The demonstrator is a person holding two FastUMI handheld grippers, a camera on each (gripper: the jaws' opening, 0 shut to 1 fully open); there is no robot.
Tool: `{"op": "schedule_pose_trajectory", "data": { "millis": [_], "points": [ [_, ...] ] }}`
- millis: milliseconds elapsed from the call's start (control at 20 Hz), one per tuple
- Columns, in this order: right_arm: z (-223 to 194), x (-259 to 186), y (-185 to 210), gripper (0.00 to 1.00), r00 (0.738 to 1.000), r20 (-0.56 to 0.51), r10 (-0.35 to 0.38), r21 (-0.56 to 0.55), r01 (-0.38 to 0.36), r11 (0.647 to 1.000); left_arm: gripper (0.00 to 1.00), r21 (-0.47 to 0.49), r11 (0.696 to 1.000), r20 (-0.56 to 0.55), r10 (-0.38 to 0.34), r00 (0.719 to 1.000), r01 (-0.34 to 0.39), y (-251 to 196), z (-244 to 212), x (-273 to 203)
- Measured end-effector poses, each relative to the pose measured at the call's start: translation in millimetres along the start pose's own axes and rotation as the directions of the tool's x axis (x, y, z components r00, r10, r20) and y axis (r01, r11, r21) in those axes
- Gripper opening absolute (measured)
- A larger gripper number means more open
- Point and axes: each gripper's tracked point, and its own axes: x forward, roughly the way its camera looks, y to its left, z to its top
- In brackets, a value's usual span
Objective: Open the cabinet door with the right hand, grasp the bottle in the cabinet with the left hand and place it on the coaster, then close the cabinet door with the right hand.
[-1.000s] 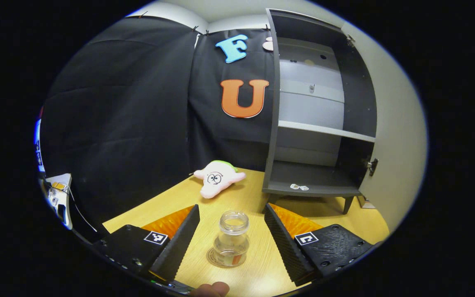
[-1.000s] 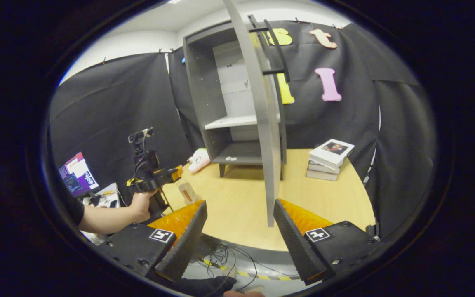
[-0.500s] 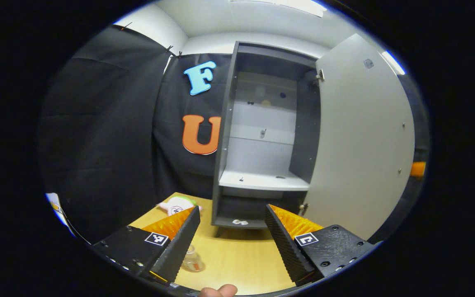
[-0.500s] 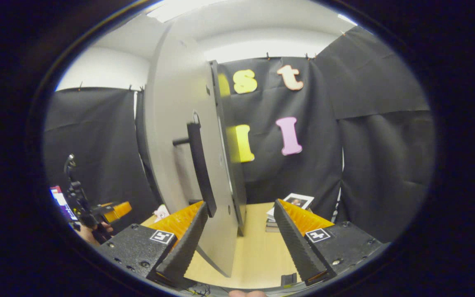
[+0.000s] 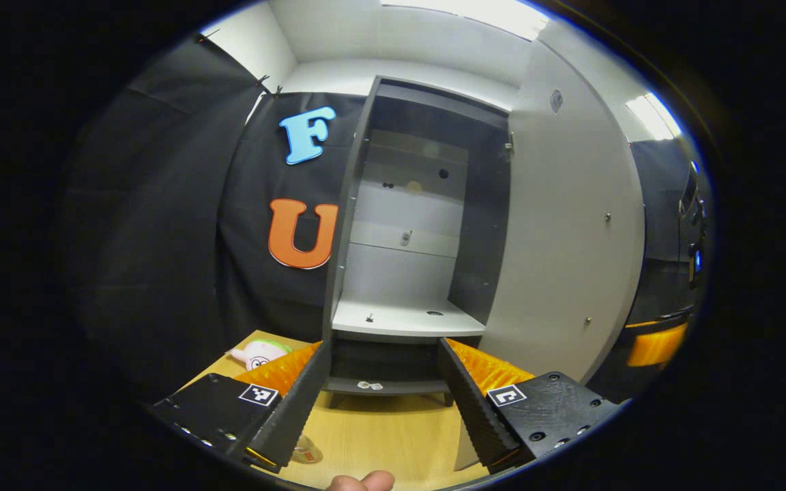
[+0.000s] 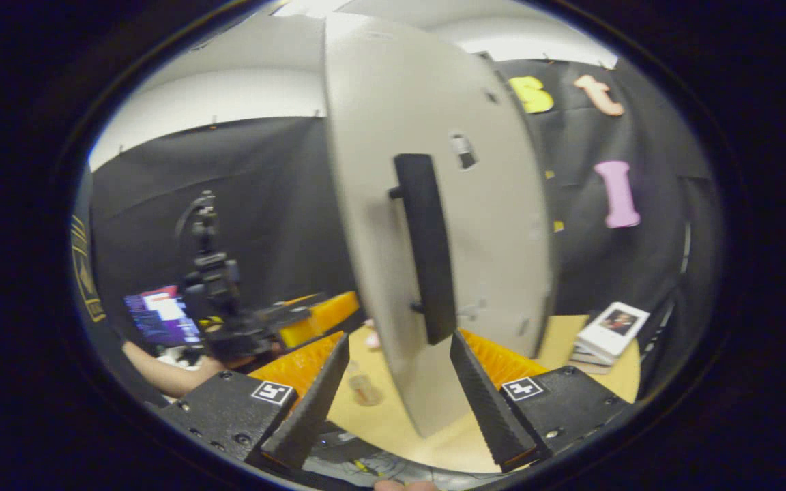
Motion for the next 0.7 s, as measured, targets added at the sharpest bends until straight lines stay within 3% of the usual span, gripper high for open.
{"op": "schedule_pose_trajectory", "data": {
  "millis": [150,250,350,400,550,700],
  "points": [
    [-5,22,-2,0.98,0.999,-0.019,-0.043,-0.147,0.04,0.988,0.95,-0.052,0.997,0.006,0.064,0.998,-0.064,43,2,5],
    [-15,34,-9,0.98,0.997,-0.034,-0.076,-0.133,0.071,0.989,0.95,-0.071,0.993,-0.022,0.092,0.995,-0.094,57,-5,10],
    [-7,38,-30,0.95,0.988,-0.01,-0.154,-0.127,0.152,0.98,0.96,-0.068,0.991,-0.034,0.115,0.993,-0.117,64,-6,12],
    [-1,37,-45,0.99,0.978,0.007,-0.21,-0.124,0.209,0.97,0.95,-0.066,0.99,-0.028,0.122,0.992,-0.124,62,-3,14],
    [19,32,-108,1.0,0.919,0.089,-0.385,-0.135,0.394,0.909,0.95,-0.022,0.984,0.011,0.177,0.984,-0.177,55,7,13],
    [41,38,-139,0.99,0.873,0.174,-0.455,-0.083,0.474,0.877,0.95,0.025,0.971,0.017,0.237,0.971,-0.238,38,11,16]
  ]
}}
